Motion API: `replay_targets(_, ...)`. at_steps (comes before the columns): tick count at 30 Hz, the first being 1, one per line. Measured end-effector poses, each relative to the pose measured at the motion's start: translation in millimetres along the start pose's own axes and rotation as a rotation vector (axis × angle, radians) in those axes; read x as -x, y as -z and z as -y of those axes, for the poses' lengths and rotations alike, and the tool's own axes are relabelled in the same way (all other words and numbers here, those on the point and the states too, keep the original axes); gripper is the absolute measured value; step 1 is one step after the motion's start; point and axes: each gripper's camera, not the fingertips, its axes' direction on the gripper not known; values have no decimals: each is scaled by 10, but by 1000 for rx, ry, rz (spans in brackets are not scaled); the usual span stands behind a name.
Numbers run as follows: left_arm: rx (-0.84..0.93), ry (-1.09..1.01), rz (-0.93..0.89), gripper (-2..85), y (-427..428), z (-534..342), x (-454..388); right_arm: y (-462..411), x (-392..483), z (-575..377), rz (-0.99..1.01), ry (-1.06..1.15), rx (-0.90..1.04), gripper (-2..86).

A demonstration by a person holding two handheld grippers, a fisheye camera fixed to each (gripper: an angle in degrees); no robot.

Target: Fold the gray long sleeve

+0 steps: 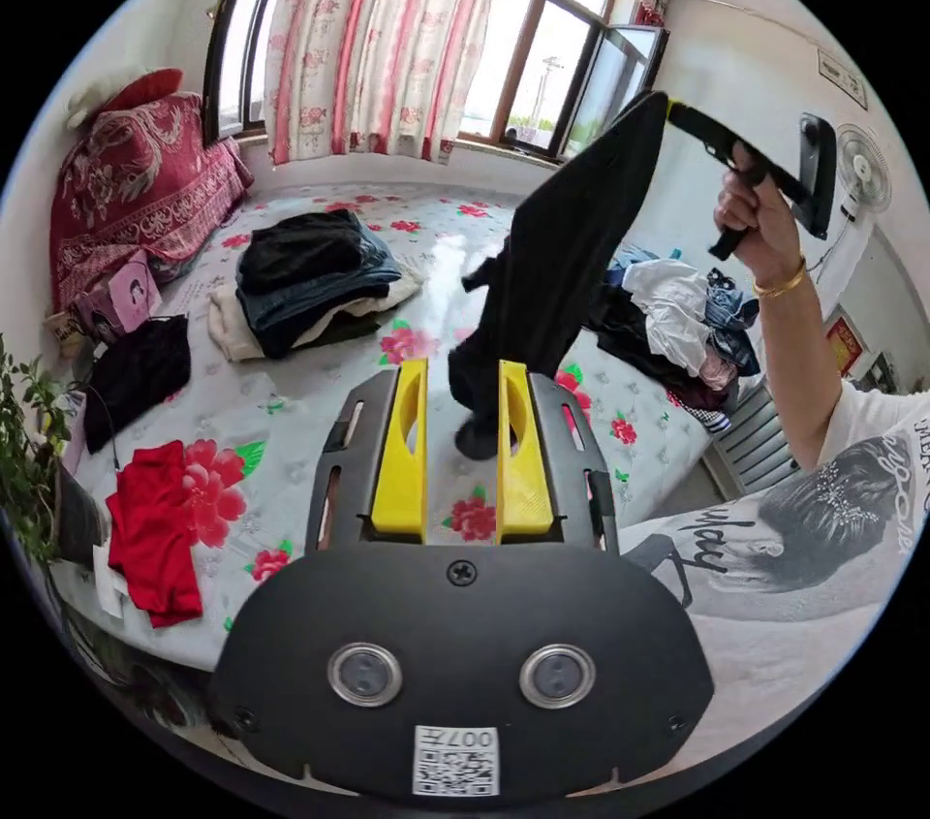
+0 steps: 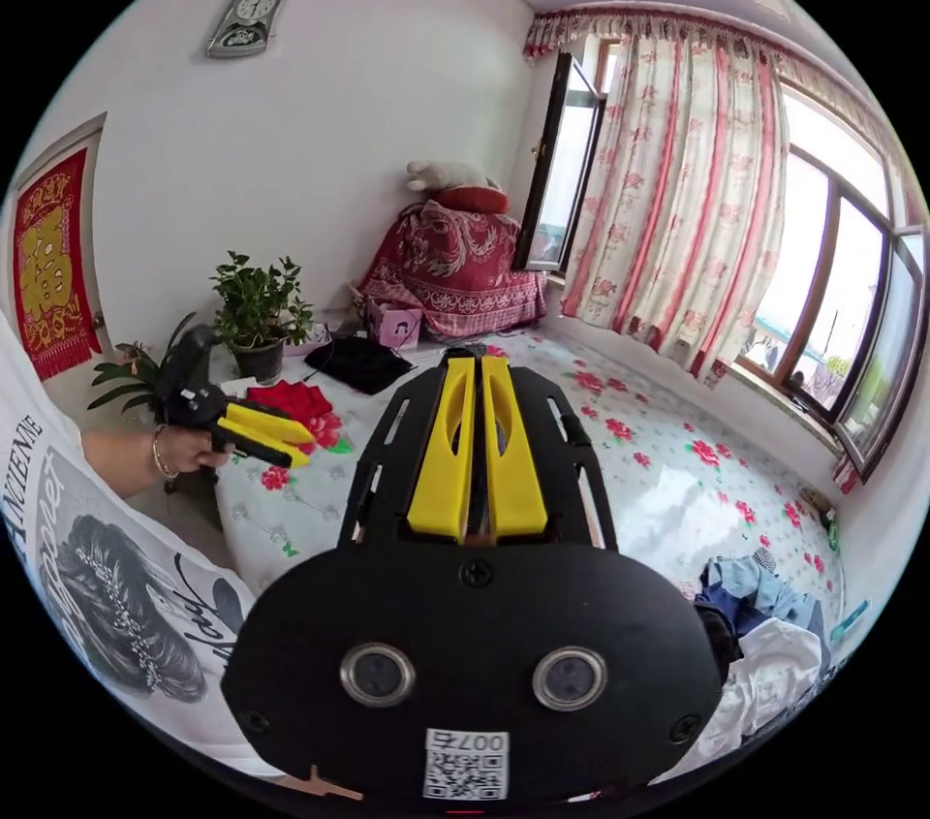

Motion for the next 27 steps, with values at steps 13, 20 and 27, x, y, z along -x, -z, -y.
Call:
replay_targets(13,-76,-88,-117,156,-90,652,-22,1415,164,125,-128,37,-206,-2)
replay_targets(20,325,-164,-698,199,-1067,1065,-178,1648,98,83,-26,2,-258,-2)
replay_targets(27,227,-30,-927,0,-837,1147,-17,1931,-62,14,-140,-26,-220,-2)
